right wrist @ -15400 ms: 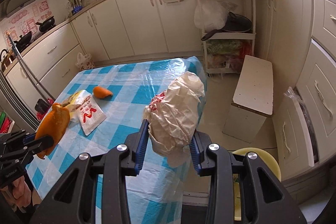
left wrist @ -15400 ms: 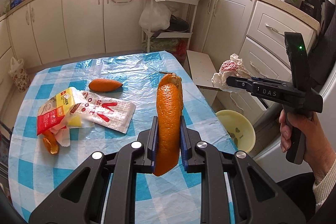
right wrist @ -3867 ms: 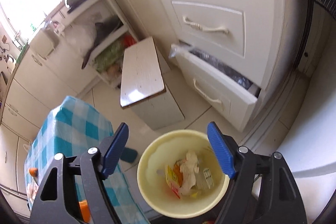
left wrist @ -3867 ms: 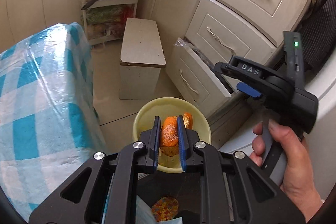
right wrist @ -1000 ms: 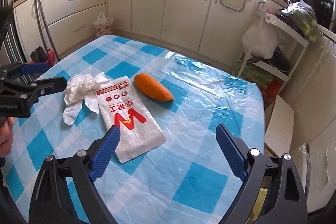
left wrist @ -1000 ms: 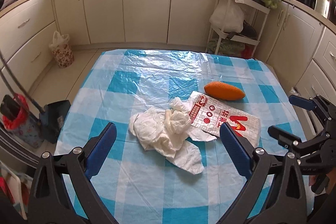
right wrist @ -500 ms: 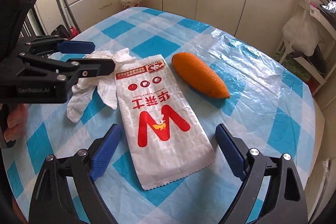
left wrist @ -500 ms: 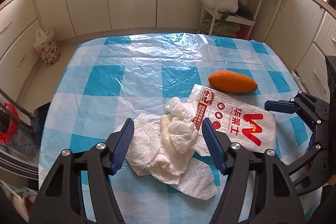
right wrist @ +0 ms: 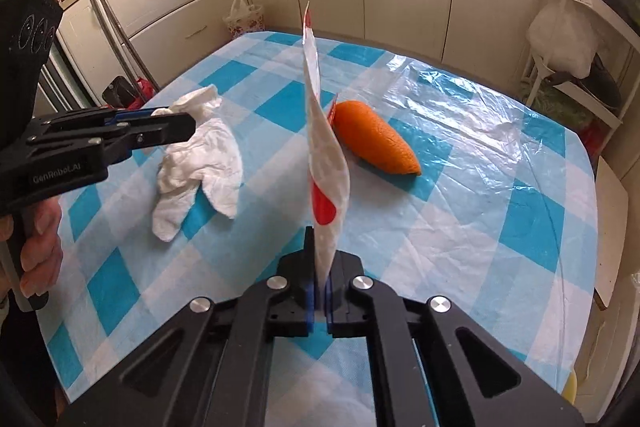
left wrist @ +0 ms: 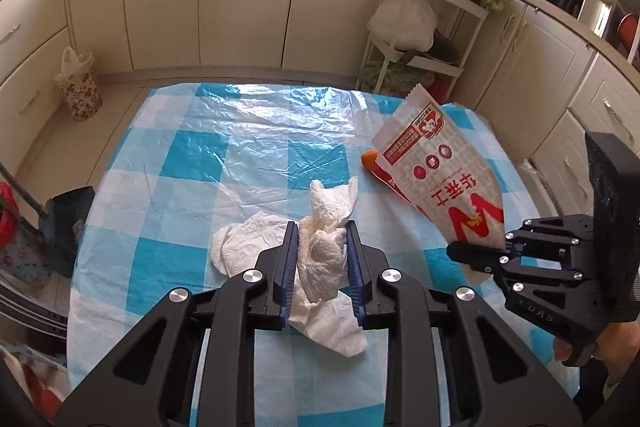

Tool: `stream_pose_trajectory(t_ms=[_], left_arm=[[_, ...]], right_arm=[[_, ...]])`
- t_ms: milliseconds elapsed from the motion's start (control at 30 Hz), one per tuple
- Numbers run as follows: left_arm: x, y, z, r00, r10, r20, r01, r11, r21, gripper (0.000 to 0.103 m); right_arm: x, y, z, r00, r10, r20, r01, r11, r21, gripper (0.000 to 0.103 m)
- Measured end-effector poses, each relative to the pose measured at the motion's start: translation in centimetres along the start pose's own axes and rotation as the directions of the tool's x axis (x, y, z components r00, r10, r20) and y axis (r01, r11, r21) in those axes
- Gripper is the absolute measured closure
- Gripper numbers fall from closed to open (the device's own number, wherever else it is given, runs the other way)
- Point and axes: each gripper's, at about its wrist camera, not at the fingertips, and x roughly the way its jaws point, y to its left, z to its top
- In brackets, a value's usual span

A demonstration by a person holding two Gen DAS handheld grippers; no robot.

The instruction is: Collect trash

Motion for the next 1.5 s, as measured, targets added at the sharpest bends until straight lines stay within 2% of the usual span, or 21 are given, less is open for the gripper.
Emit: stream_pose_trajectory(t_ms=[167, 333, 367, 433, 467, 500, 567, 600, 700, 800, 867, 967, 1067, 1133, 1200, 1333, 1500], left_arm=[[-3.8, 0.1, -1.7, 0.997, -0.072, 0.034, 0.074, 0.996, -0.043, 0.081], [-5.6, -1.5, -4.9, 0.992, -0.126, 0.005, 0.126, 0.991, -0.045, 0.081], [-5.8, -1.7, -5.7, 0.992, -0.129, -0.003, 0.128, 0.991, -0.040, 0.081], [-5.6, -2.2, -7.0, 0.991, -0.130, -0.031, 0.129, 0.991, -0.037, 0.081], [-5.4, -2.5, -7.6, 0.991, -0.123, -0.045, 0.122, 0.992, -0.035, 0.081], [-5.2, -2.7, -8.2, 0.991, -0.117, -0.060, 0.115, 0.993, -0.036, 0.081], [-4.6, -2.7, -9.1, 0.991, -0.105, -0.084, 0.103, 0.994, -0.039, 0.081], [-4.4, -2.6, -9.4, 0.991, -0.095, -0.094, 0.092, 0.995, -0.036, 0.081], [-4.1, -2.6, -9.9, 0.990, -0.077, -0.115, 0.072, 0.997, -0.040, 0.081], [-3.9, -2.4, -10.2, 0.991, -0.061, -0.123, 0.057, 0.998, -0.038, 0.081], [-3.8, -2.3, -10.2, 0.990, -0.057, -0.126, 0.052, 0.998, -0.041, 0.081], [-3.3, -2.1, -10.3, 0.990, -0.053, -0.134, 0.047, 0.998, -0.043, 0.081], [-3.1, -2.1, -10.4, 0.989, -0.055, -0.140, 0.049, 0.998, -0.044, 0.081], [-3.0, -2.2, -10.4, 0.989, -0.057, -0.140, 0.051, 0.998, -0.042, 0.081], [-2.9, -2.2, -10.4, 0.988, -0.059, -0.140, 0.053, 0.998, -0.044, 0.081], [-2.7, -2.1, -10.4, 0.988, -0.062, -0.143, 0.056, 0.997, -0.049, 0.080], [-2.7, -2.2, -10.4, 0.988, -0.065, -0.142, 0.059, 0.997, -0.047, 0.080]], right_arm=[[-3.0, 1.5, -2.0, 0.998, 0.070, -0.012, -0.070, 0.998, 0.002, 0.099], [-4.1, 3.0, -6.0, 0.973, 0.180, -0.142, -0.179, 0.984, 0.018, 0.099], [-4.2, 3.3, -6.7, 0.968, 0.189, -0.167, -0.188, 0.982, 0.020, 0.098], [-4.5, 3.6, -8.1, 0.968, 0.156, -0.197, -0.156, 0.988, 0.014, 0.095], [-4.7, 3.7, -8.6, 0.969, 0.142, -0.203, -0.142, 0.990, 0.016, 0.082], [-5.0, 3.6, -8.9, 0.973, 0.130, -0.193, -0.129, 0.992, 0.017, 0.058], [-6.1, 3.7, -9.3, 0.988, 0.053, -0.147, -0.054, 0.999, -0.002, 0.027], [-6.6, 3.7, -9.3, 0.992, 0.020, -0.121, -0.021, 1.000, -0.011, 0.026], [-7.2, 3.4, -9.0, 0.997, 0.014, -0.074, -0.013, 1.000, 0.009, 0.026], [-7.3, 4.8, -8.3, 0.999, 0.030, -0.027, -0.031, 0.998, -0.046, 0.026], [-7.0, 5.6, -7.7, 1.000, 0.001, 0.002, -0.001, 0.996, -0.091, 0.024], [-6.6, 6.3, -7.3, 1.000, -0.001, 0.007, 0.002, 0.994, -0.111, 0.022], [-5.8, 6.7, -7.1, 0.998, -0.070, -0.005, 0.069, 0.987, -0.146, 0.022], [-6.3, 6.4, -7.0, 0.988, -0.151, 0.038, 0.155, 0.976, -0.153, 0.022], [-7.0, 5.7, -6.9, 0.965, -0.246, 0.093, 0.258, 0.956, -0.142, 0.022], [-8.3, 5.0, -6.9, 0.949, -0.279, 0.149, 0.297, 0.948, -0.114, 0.022], [-6.0, 4.4, -7.3, 0.924, -0.379, 0.055, 0.382, 0.911, -0.153, 0.022]])
